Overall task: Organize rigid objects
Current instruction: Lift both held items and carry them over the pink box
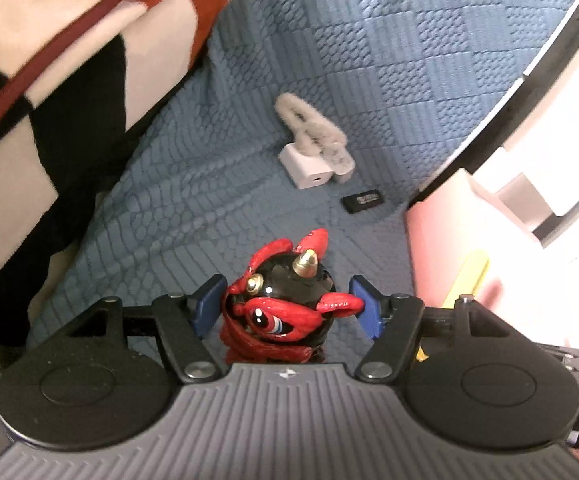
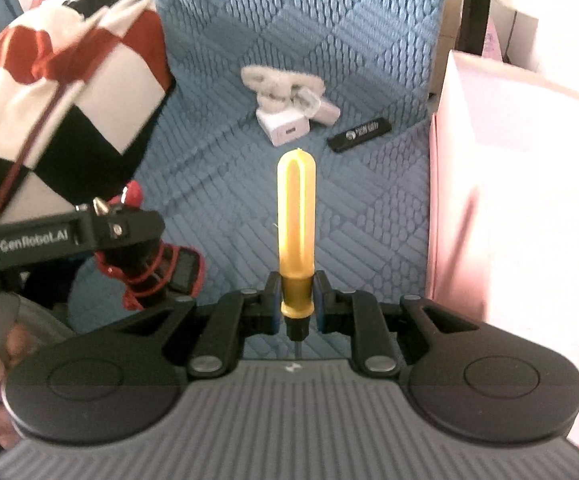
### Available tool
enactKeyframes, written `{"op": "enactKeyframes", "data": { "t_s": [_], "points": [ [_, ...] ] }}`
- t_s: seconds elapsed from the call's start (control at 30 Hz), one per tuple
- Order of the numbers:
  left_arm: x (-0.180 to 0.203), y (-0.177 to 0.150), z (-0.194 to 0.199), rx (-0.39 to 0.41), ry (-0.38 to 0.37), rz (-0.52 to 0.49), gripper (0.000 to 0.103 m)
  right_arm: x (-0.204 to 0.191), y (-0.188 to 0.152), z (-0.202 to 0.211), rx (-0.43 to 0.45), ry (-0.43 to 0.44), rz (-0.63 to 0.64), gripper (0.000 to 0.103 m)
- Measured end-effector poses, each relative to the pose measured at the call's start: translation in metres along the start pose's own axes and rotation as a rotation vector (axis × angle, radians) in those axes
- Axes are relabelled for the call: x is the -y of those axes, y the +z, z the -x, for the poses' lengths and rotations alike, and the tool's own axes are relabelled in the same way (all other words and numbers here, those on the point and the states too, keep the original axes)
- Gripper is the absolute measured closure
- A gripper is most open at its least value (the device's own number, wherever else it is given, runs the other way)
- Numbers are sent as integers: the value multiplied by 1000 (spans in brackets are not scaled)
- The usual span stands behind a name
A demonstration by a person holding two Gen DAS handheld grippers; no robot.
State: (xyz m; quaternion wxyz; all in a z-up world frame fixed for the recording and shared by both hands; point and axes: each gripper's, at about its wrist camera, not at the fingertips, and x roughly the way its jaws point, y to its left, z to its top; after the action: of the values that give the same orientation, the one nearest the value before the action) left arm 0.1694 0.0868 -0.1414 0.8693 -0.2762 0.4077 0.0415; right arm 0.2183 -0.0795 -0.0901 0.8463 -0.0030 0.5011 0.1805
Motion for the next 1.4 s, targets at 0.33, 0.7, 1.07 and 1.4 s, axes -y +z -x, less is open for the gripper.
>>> {"op": "enactKeyframes", "data": {
  "t_s": [0.33, 0.7, 1.07, 1.4],
  "points": [
    [23, 17, 46, 36, -45, -11, 31, 0, 13, 67, 111, -3, -11, 83],
    [62, 22, 85, 63, -88, -56, 31, 9, 19, 123, 210, 8, -28, 83],
    [123, 26, 90, 77, -127, -95, 31, 46, 21, 163, 289, -25, -37, 83],
    [196, 28, 74, 71, -181, -137, 31, 106, 18, 191, 301, -78, -64, 83]
  ]
}}
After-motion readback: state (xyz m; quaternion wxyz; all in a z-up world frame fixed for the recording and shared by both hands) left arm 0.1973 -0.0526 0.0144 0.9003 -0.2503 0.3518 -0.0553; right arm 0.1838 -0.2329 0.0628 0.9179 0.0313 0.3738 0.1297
